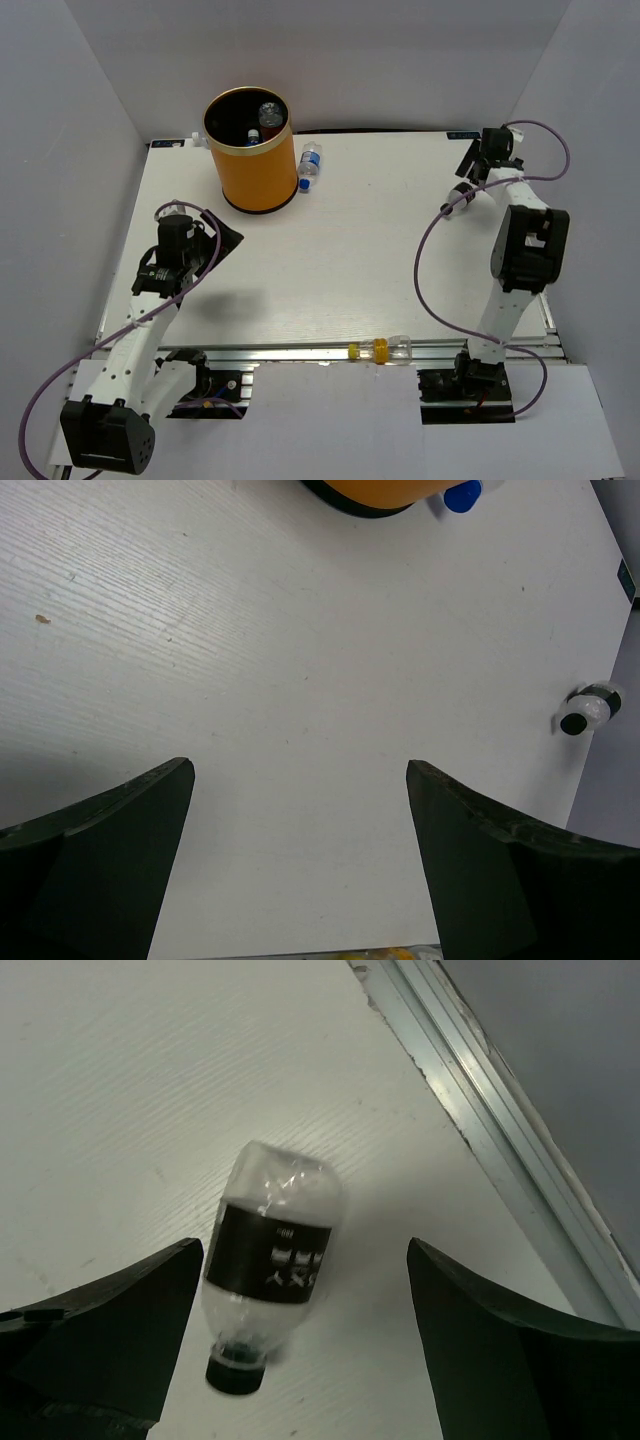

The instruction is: Put the plastic bottles in the bin

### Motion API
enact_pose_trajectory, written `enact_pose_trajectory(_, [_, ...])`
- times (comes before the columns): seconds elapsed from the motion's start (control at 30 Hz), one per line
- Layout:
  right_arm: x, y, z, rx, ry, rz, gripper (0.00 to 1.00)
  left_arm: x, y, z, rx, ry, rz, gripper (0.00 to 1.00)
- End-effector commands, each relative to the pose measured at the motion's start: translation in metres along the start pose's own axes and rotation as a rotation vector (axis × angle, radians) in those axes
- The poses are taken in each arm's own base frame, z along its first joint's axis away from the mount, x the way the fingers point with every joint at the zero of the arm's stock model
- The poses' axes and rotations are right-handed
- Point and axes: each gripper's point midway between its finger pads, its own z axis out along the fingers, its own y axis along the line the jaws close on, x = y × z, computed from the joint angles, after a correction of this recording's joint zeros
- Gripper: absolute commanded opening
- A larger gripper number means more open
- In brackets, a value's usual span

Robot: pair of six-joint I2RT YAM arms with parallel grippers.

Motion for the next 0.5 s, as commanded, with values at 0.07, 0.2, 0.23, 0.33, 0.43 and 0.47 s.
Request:
enact_pose_trajectory(0.07, [-0.005,0.008,0.022,0.066,0.050,0.007,0.89,-0.001,-0.009,0.001,0.029,0.011,0.002,0.98])
enact_pose_trajectory(0.2, [0.019,0.014,0.038,0.035,0.085,0.036,0.89,-0.001,-0.008,0.003,0.022,0.013,0.002,0.98])
enact_pose_trajectory(0.23, [0.027,0.016,0.045,0.029,0.101,0.035,0.90,-0.002,-0.008,0.002,0.021,0.009,0.005,0.98])
enact_pose_trajectory(0.33, [0.039,0.017,0.053,0.038,0.153,0.038,0.89,-0.003,-0.007,0.002,0.014,0.006,0.011,0.98])
enact_pose_trajectory(0.43, [0.046,0.009,0.051,0.082,0.169,0.047,0.89,-0.001,-0.003,0.002,0.000,0.009,0.009,0.98])
enact_pose_trajectory(0.47, [0.053,0.004,0.052,0.101,0.174,0.044,0.89,-0.001,-0.003,0.002,-0.001,0.008,0.009,0.98])
